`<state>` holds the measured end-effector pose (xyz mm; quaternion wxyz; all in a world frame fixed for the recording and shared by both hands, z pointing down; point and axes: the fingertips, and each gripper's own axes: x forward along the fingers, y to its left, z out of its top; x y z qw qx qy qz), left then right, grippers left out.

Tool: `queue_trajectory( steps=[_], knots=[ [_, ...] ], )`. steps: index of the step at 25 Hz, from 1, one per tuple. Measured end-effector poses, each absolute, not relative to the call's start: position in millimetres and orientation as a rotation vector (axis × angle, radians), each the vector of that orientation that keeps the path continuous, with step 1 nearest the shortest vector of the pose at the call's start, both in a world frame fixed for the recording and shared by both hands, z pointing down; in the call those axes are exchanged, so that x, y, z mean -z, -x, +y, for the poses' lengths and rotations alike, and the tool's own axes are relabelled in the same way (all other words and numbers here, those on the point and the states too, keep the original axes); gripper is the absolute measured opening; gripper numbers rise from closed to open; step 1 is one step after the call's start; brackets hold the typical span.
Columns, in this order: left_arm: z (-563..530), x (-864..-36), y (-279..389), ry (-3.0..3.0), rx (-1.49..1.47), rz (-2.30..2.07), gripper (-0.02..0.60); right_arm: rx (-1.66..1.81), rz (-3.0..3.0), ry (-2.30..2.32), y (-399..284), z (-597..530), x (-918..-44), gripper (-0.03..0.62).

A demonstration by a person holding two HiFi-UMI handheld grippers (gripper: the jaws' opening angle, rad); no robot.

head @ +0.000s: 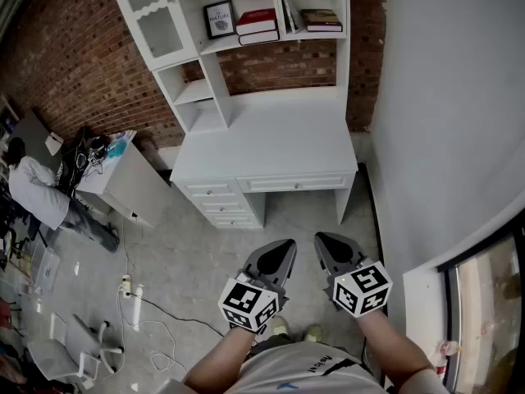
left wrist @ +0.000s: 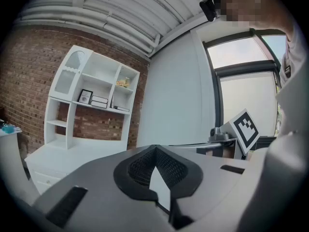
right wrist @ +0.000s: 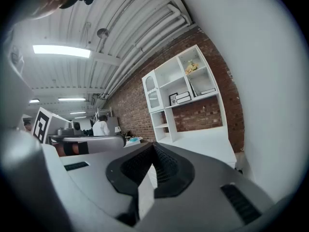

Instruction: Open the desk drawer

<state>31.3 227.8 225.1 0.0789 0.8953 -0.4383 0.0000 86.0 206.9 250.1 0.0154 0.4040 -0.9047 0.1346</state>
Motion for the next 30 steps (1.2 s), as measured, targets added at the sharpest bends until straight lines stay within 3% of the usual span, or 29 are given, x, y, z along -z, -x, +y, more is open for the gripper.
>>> queue_trajectory(
  steps=[16, 30],
  knots=[
    [219, -224, -44, -2.649, 0.014, -1.33, 0.012, -0.538, -2.878, -1.265, -115, 197, -243, 0.018],
    [143, -282, -18, -2.562, -0.021, -1.31, 0.012, -0.564, -2.821, -1.296, -100, 131, -282, 0.018]
  ],
)
